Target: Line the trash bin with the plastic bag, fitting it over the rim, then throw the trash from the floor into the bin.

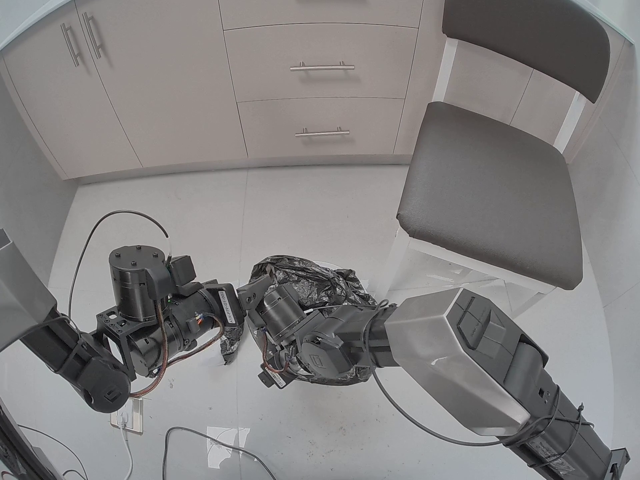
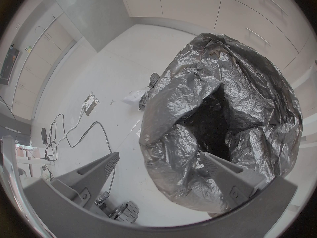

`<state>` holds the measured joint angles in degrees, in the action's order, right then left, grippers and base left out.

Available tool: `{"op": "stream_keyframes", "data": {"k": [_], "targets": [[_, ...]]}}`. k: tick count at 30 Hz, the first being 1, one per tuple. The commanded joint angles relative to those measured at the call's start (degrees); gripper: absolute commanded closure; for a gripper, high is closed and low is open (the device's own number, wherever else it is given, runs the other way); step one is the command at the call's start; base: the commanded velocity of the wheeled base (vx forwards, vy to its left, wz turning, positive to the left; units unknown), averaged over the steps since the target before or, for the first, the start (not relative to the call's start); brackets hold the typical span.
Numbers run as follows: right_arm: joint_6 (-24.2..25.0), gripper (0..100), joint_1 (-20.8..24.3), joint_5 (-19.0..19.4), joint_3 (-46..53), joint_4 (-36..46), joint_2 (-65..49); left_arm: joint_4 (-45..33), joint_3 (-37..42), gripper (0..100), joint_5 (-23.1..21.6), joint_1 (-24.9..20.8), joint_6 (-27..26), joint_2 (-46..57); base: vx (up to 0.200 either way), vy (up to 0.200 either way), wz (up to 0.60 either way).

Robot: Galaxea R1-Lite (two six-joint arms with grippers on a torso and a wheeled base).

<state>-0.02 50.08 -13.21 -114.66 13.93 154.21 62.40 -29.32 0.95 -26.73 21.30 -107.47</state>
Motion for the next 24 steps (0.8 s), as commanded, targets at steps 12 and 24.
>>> {"op": "stream_keyframes", "data": {"k": [12,24], "targets": [[-0.6,0,-1.0,1.3,0.1,-0.7,1.8,1.8,0.4,0,0.8,0.5,0.1,0.1,0.000,0.000,0.00],[-0.6,0,-1.4,1.2,0.1,-0.5,2.5,3.2,0.8,0,0.9,1.5,-0.2,0.2,0.000,0.000,0.00]]}}
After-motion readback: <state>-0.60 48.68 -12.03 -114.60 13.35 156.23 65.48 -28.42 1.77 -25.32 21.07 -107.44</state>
